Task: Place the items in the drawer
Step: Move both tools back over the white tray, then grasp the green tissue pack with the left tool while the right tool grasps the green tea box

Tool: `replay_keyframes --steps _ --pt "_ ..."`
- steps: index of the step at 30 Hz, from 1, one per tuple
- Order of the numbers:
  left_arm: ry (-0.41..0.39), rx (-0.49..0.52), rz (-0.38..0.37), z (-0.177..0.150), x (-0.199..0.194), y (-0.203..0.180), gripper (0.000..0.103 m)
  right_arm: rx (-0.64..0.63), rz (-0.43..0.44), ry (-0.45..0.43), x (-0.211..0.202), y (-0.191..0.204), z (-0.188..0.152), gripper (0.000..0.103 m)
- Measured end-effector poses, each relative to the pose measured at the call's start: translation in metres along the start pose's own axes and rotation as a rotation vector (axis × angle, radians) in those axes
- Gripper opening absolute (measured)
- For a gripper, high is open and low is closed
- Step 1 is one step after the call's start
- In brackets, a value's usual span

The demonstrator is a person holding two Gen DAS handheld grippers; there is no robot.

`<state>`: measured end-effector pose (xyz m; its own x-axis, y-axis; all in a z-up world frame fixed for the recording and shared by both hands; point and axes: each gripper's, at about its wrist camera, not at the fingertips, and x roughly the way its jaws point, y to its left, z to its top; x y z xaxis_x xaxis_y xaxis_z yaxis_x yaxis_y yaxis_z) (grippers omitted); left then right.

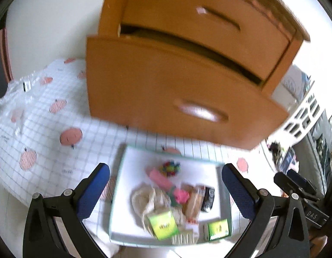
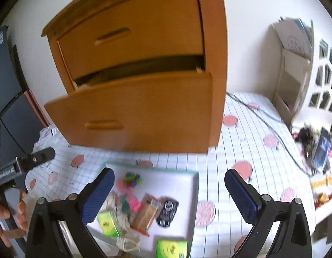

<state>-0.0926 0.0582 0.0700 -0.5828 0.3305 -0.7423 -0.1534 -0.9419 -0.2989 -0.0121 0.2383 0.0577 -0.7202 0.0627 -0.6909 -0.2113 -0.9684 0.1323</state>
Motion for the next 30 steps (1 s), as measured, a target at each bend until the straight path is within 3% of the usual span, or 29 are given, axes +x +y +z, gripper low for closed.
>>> replay_keyframes --steps 4,14,21,30 --pt "0.065 0.020 0.024 -0.023 0.020 -0.003 0.103 0.031 0.004 0.047 0.004 -0.008 -0.024 0.103" --pt "0.247 -0.039 0.026 -0.074 0.064 0.010 0.103 0.042 0.040 0.239 0.044 -0.007 -0.080 0.103" --pt "0.304 -0.066 0.005 -0.089 0.079 0.014 0.102 0.109 0.072 0.369 0.066 -0.014 -0.105 0.102" --pt "0.331 -0.071 -0.014 -0.096 0.091 0.013 0.102 0.180 0.089 0.461 0.074 -0.025 -0.119 0.097"
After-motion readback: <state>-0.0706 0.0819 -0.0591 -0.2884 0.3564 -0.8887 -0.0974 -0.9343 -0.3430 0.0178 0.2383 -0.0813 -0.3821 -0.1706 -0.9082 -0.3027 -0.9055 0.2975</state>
